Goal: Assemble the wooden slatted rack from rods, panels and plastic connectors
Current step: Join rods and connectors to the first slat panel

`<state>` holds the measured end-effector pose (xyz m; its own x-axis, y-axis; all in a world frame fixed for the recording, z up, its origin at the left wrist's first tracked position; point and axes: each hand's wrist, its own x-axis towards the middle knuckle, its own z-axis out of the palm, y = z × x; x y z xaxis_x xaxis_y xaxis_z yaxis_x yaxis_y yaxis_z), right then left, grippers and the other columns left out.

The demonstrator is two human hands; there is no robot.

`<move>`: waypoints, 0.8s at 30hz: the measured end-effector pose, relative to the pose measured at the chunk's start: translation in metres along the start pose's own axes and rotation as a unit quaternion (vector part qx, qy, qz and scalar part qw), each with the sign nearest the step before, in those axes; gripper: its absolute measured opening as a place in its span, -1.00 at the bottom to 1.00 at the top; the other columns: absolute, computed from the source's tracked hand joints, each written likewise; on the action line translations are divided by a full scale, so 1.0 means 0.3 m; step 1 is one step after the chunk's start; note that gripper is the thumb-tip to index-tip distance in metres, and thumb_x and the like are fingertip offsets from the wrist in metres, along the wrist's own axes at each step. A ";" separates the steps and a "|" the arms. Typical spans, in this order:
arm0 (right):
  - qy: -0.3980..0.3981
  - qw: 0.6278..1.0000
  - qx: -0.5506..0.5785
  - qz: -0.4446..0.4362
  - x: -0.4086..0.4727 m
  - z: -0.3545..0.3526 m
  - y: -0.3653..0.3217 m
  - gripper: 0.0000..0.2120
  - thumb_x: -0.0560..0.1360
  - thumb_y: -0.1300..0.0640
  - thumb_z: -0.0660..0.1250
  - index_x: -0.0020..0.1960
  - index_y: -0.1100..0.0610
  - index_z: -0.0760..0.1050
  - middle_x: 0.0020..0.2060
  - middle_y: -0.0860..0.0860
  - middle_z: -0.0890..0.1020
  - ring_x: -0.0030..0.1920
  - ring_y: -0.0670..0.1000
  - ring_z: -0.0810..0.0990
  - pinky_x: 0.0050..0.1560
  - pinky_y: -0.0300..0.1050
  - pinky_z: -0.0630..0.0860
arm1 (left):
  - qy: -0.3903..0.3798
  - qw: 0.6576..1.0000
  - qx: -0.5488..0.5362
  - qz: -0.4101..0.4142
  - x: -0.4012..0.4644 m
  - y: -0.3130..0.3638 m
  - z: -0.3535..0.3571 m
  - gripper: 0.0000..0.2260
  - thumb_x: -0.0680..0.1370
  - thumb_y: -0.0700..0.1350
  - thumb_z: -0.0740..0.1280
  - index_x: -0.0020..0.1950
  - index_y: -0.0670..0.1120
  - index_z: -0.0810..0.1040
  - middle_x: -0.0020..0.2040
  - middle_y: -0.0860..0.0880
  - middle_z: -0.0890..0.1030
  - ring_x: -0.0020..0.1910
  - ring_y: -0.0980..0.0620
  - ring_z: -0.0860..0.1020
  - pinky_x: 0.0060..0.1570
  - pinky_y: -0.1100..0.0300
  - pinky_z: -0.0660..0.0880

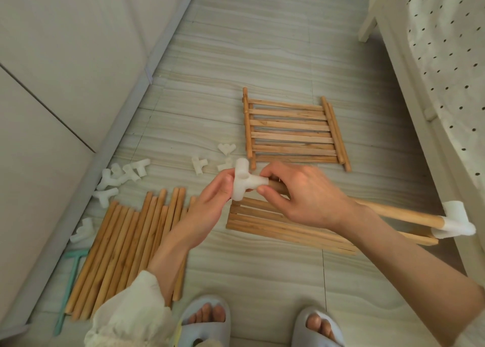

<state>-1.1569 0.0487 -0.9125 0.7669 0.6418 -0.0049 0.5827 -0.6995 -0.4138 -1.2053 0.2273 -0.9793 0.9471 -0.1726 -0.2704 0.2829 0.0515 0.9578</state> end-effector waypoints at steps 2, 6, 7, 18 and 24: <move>-0.002 1.000 0.003 0.005 0.001 -0.002 -0.003 -0.69 0.48 -0.10 0.13 0.01 0.09 0.47 -0.42 -0.24 0.32 -0.46 -0.20 0.31 -0.41 -0.31 0.17 | 0.006 1.000 0.011 0.016 0.003 -0.003 0.013 -0.65 0.53 0.28 0.04 0.22 0.26 0.42 0.26 0.12 0.51 0.33 0.17 0.40 0.38 0.12 0.27; -0.017 1.000 -0.001 0.022 0.013 -0.008 -0.008 -0.65 0.51 -0.20 0.16 0.03 0.06 0.46 -0.37 -0.19 0.40 -0.43 -0.16 0.34 -0.38 -0.19 0.22 | 0.008 1.000 -0.004 0.026 0.000 0.002 0.033 -0.64 0.48 0.24 0.01 0.20 0.24 0.38 0.24 0.08 0.50 0.29 0.20 0.42 0.24 0.30 0.32; -0.040 0.999 -0.021 0.029 0.018 -0.010 -0.011 -0.62 0.52 -0.25 0.15 0.07 0.04 0.46 -0.33 -0.16 0.44 -0.39 -0.12 0.36 -0.34 -0.15 0.25 | 0.007 1.000 -0.009 0.027 -0.001 0.003 0.035 -0.64 0.47 0.25 0.01 0.19 0.23 0.38 0.23 0.09 0.51 0.27 0.21 0.43 0.20 0.33 0.34; -0.066 0.997 -0.029 0.021 0.024 -0.003 -0.021 -0.63 0.55 -0.22 0.09 0.03 0.06 0.46 -0.37 -0.13 0.43 -0.33 -0.03 0.39 -0.27 -0.08 0.34 | 0.025 0.997 -0.011 0.070 0.006 -0.025 0.058 -0.54 0.48 0.34 -0.04 0.20 0.16 0.40 0.12 0.15 0.54 0.17 0.32 0.46 0.11 0.46 0.36; -0.001 1.000 -0.015 -0.028 0.017 0.004 0.010 -0.55 0.52 -0.23 0.05 -0.09 0.11 0.49 -0.35 -0.12 0.42 -0.41 -0.05 0.35 -0.44 -0.19 0.25 | 0.032 0.997 -0.015 0.075 0.017 0.000 0.084 -0.65 0.48 0.20 -0.09 0.07 0.17 0.41 -0.01 0.16 0.52 -0.03 0.42 0.48 0.02 0.49 0.38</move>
<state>-1.1516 0.0502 -0.9148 0.7331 0.6799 0.0161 0.6320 -0.6723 -0.3855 -1.2044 0.2015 -0.9783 0.9865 -0.0985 -0.1311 0.1410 0.1011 0.9848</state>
